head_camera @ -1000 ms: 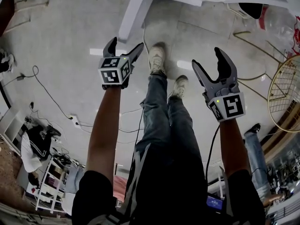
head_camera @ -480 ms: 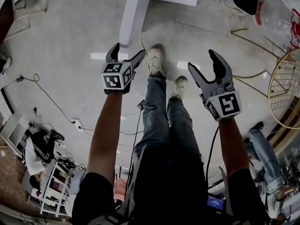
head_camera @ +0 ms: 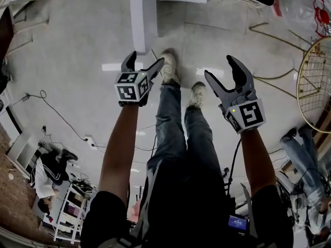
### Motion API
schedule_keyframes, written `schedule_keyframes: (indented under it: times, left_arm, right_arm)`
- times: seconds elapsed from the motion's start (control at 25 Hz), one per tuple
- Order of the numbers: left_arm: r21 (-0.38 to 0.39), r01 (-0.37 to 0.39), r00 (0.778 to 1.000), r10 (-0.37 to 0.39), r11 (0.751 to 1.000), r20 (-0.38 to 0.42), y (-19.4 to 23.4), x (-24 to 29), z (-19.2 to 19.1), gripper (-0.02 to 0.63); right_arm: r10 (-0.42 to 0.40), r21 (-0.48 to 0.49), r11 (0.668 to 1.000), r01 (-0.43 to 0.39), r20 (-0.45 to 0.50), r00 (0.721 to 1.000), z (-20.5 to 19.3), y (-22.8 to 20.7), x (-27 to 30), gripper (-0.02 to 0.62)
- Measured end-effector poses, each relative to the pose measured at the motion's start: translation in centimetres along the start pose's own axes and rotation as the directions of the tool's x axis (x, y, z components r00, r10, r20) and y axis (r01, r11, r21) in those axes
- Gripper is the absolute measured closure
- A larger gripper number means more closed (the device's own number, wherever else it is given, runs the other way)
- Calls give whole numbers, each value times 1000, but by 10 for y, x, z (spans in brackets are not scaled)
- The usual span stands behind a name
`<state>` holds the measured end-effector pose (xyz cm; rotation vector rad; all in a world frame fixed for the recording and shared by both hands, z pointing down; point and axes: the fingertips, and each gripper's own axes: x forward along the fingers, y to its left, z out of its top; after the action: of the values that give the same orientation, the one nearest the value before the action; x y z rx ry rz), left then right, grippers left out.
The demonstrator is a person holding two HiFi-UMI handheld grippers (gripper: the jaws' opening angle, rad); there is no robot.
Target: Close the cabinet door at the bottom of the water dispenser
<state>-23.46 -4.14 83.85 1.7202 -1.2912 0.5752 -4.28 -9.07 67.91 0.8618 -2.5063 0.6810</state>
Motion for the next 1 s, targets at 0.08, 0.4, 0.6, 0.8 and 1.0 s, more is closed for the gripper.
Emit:
schedule_keyframes:
  times: [0.08,0.4,0.6,0.8,1.0]
  left_arm:
    - [10,9,1000,-9,1000,-5,-8,4,0,115]
    - [53,47,999,-46,997,-30,-40,20,4,121]
    - [85,62,998,-59,994,-31,-57,32,8,138]
    - [101,80,996,-77,992,-37,-76,42,12,138]
    - [129,106,994,-100,986,-52,-95,50,20,138]
  right_arm:
    - [-15,10,1000,14,10,1000,-2,-6,-6,268]
    - [-59,41,998,57,37,998,-3,-26,-26,271]
    - [-114,60,992,110,60,992,-4,-43,-40,270]
    - [-150,83,986,144,73,986,-7,-58,-55,272]
    - [-178,109,979,170,72,981,-12,-66,-72,272]
